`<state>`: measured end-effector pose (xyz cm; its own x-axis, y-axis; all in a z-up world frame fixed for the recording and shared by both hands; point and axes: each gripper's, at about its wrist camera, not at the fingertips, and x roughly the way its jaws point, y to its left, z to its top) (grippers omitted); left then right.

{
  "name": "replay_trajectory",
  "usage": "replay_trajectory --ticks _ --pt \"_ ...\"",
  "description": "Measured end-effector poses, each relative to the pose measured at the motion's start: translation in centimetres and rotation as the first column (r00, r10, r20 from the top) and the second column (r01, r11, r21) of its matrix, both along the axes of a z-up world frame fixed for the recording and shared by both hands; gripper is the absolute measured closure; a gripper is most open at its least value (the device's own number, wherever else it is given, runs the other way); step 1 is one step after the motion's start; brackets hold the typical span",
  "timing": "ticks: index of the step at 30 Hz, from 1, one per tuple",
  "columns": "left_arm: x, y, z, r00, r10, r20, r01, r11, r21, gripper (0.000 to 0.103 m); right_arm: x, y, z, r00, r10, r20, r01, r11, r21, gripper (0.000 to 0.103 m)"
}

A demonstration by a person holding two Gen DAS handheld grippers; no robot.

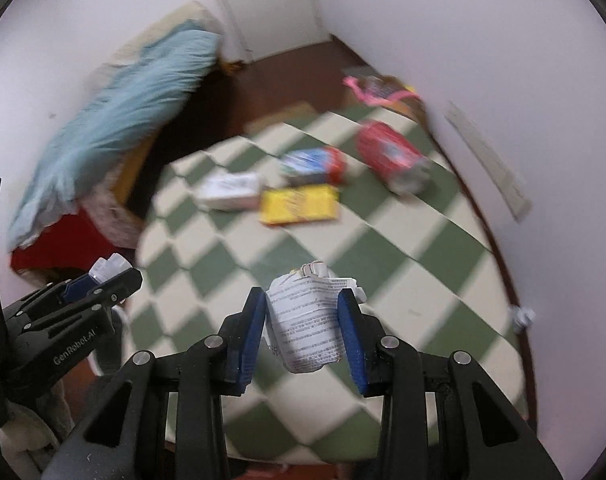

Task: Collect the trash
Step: 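Lift the paper and cup and turn toward the bin, then open both grippers over the white bin to drop the cup and paper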

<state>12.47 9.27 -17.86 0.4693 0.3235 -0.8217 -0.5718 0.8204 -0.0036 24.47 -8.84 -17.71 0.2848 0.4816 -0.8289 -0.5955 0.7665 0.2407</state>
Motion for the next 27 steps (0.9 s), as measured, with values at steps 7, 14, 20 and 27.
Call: replay_trajectory --ticks 7,14,20,27 --pt "-6.7 8.1 4.1 0.988 0.147 0.046 -0.149 0.987 0.06 0.066 -4.2 10.3 2.6 0.988 0.153 0.009 -0.154 0.986 0.068 0.064" --pt "-13.4 15.9 3.5 0.954 0.296 0.041 -0.298 0.952 0.065 0.066 -10.2 22.9 1.5 0.942 0.334 -0.037 -0.33 0.94 0.088 0.064" --pt "-19.4 22.8 -0.6 0.906 0.423 -0.021 -0.422 0.906 0.037 0.066 -15.3 32.1 -3.1 0.888 0.444 -0.123 -0.442 0.896 0.046 0.064" --pt "-25.3 30.0 -8.1 0.834 0.529 -0.159 -0.536 0.844 -0.006 0.066 -21.1 42.1 -11.6 0.806 0.535 -0.253 -0.562 0.826 -0.043 0.064"
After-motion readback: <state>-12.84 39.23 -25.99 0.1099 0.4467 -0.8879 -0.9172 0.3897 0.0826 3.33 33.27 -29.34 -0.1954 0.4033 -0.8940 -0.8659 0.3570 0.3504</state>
